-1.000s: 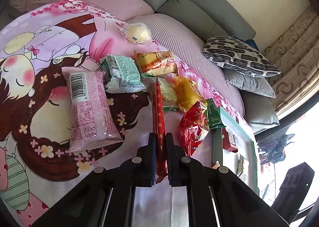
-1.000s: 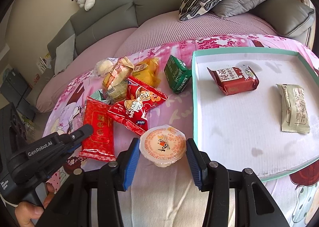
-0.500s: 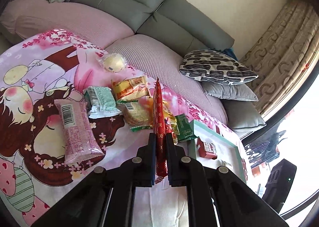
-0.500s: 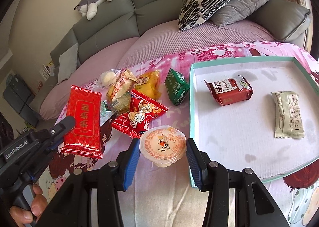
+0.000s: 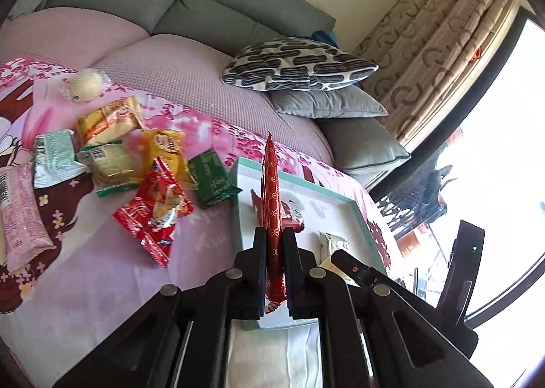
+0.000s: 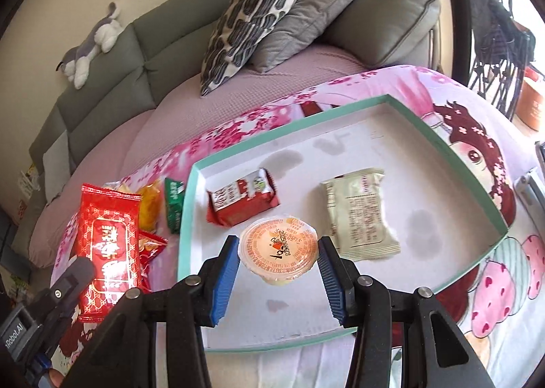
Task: Organize snacks
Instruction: 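Carry the jelly cup with the right tool while the left tool carries the red packet over the tray, then lower the jelly cup and red packet into the tray and open both tools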
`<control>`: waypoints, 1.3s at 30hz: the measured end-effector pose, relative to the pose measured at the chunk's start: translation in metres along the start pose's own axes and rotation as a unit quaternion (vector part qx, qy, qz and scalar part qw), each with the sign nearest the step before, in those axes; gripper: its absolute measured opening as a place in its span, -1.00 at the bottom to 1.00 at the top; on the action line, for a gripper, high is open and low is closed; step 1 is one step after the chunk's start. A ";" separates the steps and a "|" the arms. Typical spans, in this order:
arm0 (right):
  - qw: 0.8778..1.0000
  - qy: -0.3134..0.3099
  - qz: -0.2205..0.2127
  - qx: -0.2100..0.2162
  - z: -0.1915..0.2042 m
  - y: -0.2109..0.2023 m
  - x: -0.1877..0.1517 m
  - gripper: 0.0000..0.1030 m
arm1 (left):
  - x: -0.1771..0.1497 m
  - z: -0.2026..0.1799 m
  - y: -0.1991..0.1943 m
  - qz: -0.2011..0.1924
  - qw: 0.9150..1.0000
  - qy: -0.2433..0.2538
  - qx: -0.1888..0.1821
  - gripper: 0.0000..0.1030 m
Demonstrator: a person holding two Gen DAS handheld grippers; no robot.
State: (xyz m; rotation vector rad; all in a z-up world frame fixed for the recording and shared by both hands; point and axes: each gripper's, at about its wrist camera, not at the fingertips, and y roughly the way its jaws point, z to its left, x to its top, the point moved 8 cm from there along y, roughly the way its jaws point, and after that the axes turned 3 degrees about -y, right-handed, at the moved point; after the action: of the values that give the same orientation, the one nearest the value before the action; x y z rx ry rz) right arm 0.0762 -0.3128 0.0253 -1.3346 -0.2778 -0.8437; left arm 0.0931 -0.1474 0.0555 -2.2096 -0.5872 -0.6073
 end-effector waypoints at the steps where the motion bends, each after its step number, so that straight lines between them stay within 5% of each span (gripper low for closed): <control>1: 1.000 0.005 -0.003 -0.005 -0.007 -0.001 0.003 -0.04 | -0.002 -0.006 0.004 0.004 1.000 0.005 -0.005 -0.83; 10: 1.000 0.019 -0.008 -0.016 -0.025 -0.004 0.008 -0.04 | -0.017 -0.037 0.033 0.035 0.998 0.041 -0.025 -0.83; 20: 1.000 0.012 0.009 -0.015 -0.024 0.008 0.000 -0.04 | -0.031 -0.026 0.061 0.072 0.997 0.018 -0.034 -0.83; 39: 0.999 -0.013 0.034 -0.028 -0.021 0.024 -0.009 -0.04 | -0.049 0.006 0.082 0.111 0.992 0.023 0.052 -0.80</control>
State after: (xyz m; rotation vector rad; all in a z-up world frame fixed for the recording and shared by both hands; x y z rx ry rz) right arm 0.0806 -0.3287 -0.0036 -1.4010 -0.2290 -0.7814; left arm 0.1040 -0.2035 -0.0215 -2.1193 -0.3346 -0.4975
